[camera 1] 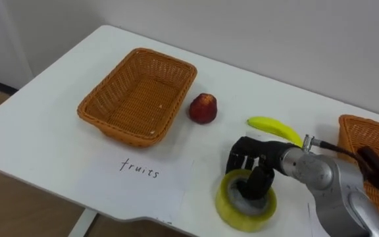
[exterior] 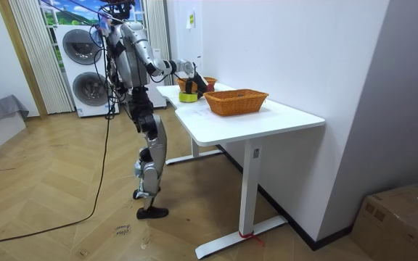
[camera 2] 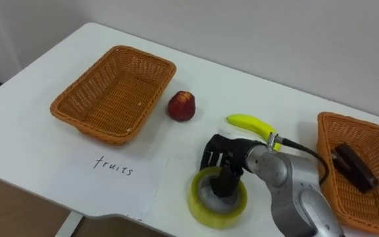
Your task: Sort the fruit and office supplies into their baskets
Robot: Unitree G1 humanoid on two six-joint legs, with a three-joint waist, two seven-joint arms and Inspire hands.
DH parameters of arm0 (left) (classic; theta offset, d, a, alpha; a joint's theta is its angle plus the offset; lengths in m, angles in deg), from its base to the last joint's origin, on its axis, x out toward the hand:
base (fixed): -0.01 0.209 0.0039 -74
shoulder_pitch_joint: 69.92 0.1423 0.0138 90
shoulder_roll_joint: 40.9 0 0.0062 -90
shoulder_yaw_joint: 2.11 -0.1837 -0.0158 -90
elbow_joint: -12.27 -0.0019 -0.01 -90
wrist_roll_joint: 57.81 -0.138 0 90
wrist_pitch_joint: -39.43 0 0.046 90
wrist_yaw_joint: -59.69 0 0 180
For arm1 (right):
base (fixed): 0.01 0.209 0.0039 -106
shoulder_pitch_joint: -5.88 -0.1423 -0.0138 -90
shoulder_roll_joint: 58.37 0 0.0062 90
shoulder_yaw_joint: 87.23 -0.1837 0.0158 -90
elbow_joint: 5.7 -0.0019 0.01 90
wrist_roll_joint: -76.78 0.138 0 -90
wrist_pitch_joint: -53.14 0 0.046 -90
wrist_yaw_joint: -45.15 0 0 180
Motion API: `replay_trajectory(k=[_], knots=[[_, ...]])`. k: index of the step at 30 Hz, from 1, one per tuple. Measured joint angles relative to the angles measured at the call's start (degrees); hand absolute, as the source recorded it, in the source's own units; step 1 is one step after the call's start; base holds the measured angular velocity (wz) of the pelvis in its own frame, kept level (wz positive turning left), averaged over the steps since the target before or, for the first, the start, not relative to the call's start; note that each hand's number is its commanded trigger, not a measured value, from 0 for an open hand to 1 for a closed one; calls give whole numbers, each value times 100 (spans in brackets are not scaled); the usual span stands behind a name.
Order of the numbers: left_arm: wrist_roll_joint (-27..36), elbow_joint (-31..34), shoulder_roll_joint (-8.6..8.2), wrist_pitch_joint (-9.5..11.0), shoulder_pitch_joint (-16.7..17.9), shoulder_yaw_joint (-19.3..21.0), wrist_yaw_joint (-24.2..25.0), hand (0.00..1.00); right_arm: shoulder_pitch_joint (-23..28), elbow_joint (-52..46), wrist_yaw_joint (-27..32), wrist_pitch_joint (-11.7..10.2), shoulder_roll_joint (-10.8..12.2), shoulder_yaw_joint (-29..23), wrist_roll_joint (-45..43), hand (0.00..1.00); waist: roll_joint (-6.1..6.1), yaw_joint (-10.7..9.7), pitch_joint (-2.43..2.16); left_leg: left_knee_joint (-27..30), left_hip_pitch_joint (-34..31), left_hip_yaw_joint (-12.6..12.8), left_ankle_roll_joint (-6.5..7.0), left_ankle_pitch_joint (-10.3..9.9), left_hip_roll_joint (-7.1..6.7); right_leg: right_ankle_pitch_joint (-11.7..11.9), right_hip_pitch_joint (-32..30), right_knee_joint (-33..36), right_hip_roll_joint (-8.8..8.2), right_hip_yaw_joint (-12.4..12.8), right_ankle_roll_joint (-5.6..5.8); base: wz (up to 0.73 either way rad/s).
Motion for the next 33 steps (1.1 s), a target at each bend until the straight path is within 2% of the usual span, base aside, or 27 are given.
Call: replay_trajectory(k=[5, 8, 11, 15, 18, 21, 22, 25, 28, 33], knots=[[111, -178, -5, 110, -190, -5, -9, 0, 0, -26, 30, -81, 0, -6, 27, 100, 37, -23, 25, 19, 6, 65, 0, 0, 11, 6, 3, 0, 16, 83, -8, -7], [108, -328, -6, 156, -202, 0, -18, 0, 6, -70, 75, -163, 2, -17, 28, 100, 87, -136, 59, 13, 7, 90, 0, -1, 13, 15, 2, -12, 20, 138, -11, -3], [95, -349, -23, 169, -158, 65, -104, 0, 106, -146, 191, -238, 12, -81, 26, 100, 124, -141, 75, -101, 78, 179, 0, 0, 25, 19, -14, -10, 33, 216, -16, -16], [99, -460, -28, 279, -121, 146, -239, 0, 214, -144, 276, -388, 22, -478, 269, 100, 124, -313, 70, -75, 92, 176, 0, 0, 25, 19, 6, -14, 35, 204, -15, -1], [116, -607, -26, 397, -91, 233, -247, 0, 214, -168, 561, -523, -1, -748, 268, 100, 138, -479, 57, -79, 94, 188, 0, 1, 30, 19, -13, -12, 37, 217, -15, -1], [107, -549, -55, 465, -36, 244, -250, 0, 249, -486, 761, -588, -52, -1026, 249, 100, 174, -585, 31, -80, 104, 245, -1, 1, 42, 19, -46, -13, 50, 293, -16, -10], [102, -506, -61, 503, 13, 245, -250, 0, 251, -638, 828, -640, -55, -1140, 265, 100, 177, -618, -3, -78, 121, 270, -1, 1, 45, 20, -44, -13, 53, 331, -17, -16], [100, -384, -63, 520, 163, 307, -251, 0, 252, -923, 1083, -701, -76, -1303, 333, 100, 238, -650, -19, -107, 264, 342, -3, 2, 57, 20, 34, -15, 65, 412, -17, -15], [96, -373, -63, 542, 178, 380, -268, 0, 251, -1068, 1235, -708, -102, -1441, 483, 100, 248, -675, -17, -174, 402, 422, -6, 3, 69, 20, 84, -14, 82, 508, -17, -14], [114, -423, -71, 728, 284, 572, -295, 0, 248, -1228, 1532, -1008, -106, -1888, 549, 100, 188, -786, -36, -177, 420, 463, -4, 3, 72, 25, 127, -1, 84, 525, -25, -3]])
